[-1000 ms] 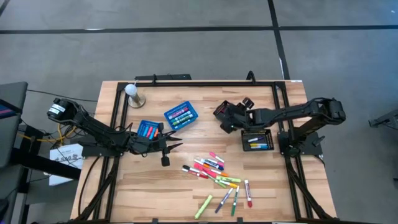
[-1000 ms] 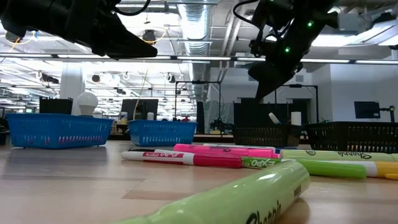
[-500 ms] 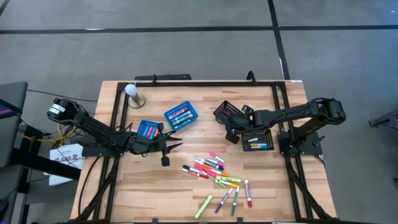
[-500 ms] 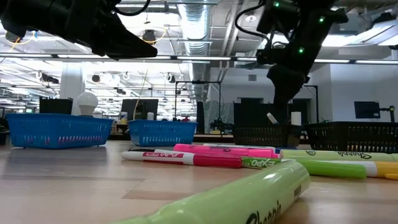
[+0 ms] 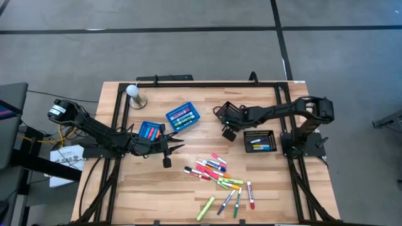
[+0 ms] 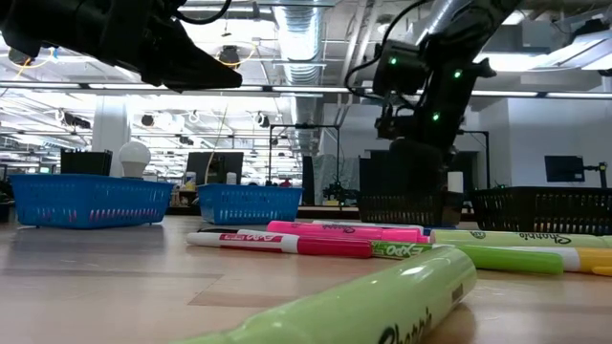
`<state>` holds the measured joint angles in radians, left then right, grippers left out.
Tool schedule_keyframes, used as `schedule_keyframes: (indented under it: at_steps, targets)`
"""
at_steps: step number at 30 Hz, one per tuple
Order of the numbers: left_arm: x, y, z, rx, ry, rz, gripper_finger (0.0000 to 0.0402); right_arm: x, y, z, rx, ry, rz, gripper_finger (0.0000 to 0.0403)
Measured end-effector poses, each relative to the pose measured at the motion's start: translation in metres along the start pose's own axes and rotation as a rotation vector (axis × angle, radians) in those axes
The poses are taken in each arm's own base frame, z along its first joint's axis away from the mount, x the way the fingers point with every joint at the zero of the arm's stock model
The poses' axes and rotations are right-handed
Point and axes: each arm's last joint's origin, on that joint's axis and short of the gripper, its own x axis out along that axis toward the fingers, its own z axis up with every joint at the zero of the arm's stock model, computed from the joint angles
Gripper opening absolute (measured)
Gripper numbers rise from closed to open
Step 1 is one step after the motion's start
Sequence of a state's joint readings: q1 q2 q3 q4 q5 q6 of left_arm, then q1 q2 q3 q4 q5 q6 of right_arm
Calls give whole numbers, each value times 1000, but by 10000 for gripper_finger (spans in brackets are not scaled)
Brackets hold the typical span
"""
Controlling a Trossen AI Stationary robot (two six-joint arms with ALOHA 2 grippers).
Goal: Pick & Place Markers
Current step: Put the light blue marker pen into the top black bin, then put the top pink highlighter pen into the bottom black bin
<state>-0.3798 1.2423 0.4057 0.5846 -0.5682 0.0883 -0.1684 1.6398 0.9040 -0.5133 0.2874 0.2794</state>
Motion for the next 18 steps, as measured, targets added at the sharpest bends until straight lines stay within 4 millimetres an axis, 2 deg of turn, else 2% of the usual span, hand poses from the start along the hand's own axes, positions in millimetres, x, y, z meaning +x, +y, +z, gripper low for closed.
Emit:
schedule_keyframes:
  at_steps: [4,8,14,18]
  targets:
    - [0,0,-2,-3,5,0,72,0,-5,4,20,-6,-5,5]
    - [-1,0,-5,-11,12,-1,72,-15,-2,6,37,-56,21,2]
    - [-1,0,-5,-20,13,-1,72,-42,16,5,-10,-167,113,1]
    - [-1,0,-5,-64,13,-1,72,-55,34,11,-92,-314,180,3]
